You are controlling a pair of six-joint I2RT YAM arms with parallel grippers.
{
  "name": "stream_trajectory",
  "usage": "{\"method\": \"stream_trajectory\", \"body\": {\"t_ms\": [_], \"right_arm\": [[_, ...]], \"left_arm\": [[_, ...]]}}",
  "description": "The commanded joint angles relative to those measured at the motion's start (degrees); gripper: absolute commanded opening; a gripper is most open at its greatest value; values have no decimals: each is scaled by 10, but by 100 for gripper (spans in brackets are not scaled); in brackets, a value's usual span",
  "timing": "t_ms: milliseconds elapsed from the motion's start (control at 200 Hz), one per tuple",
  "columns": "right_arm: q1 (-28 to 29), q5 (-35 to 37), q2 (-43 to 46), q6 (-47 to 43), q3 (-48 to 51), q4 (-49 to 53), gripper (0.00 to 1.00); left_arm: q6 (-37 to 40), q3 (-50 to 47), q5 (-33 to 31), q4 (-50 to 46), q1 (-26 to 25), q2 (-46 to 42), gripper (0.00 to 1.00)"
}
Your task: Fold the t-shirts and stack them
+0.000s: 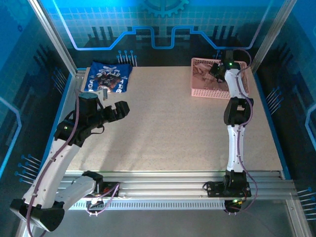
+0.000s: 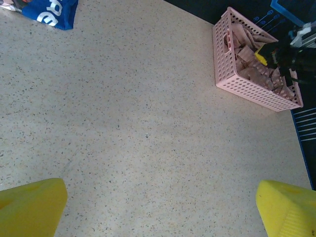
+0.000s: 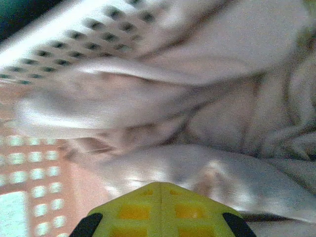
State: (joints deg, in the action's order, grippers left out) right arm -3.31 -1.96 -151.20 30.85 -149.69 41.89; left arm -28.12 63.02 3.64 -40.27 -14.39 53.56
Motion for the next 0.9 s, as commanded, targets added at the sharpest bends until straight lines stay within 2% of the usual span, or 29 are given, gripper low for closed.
{"method": "stream_trajectory", "body": {"t_ms": [0, 195, 295, 315, 375, 415, 465, 645, 800, 895], "right_arm": [[27, -24, 131, -18, -14, -65, 0], [50, -63, 260, -29, -9, -94, 0], [55, -49, 291, -42, -12, -49, 0], [54, -45, 291, -42, -12, -31, 6], [46, -28, 287, -40, -8, 26, 35], [41, -30, 281, -43, 5, 56, 50], [37, -24, 272, -46, 26, 74, 59], [30, 28, 232, -80, 79, 80, 79], [20, 87, 167, -118, 60, 94, 86], [16, 122, 117, -138, 41, 100, 86]], "left_arm": [[16, 2, -2, 27, 3, -7, 99], [23, 34, 21, 77, 6, 18, 99], [30, 57, 47, 94, 7, 42, 99], [30, 60, 51, 95, 7, 45, 99], [31, 65, 60, 98, 8, 50, 99], [29, 64, 64, 98, 8, 48, 99], [30, 64, 68, 94, 9, 43, 99], [42, 71, 63, 43, 9, 16, 99], [40, 79, 46, -12, 11, -6, 99], [38, 76, 28, -43, 13, -24, 99]]}}
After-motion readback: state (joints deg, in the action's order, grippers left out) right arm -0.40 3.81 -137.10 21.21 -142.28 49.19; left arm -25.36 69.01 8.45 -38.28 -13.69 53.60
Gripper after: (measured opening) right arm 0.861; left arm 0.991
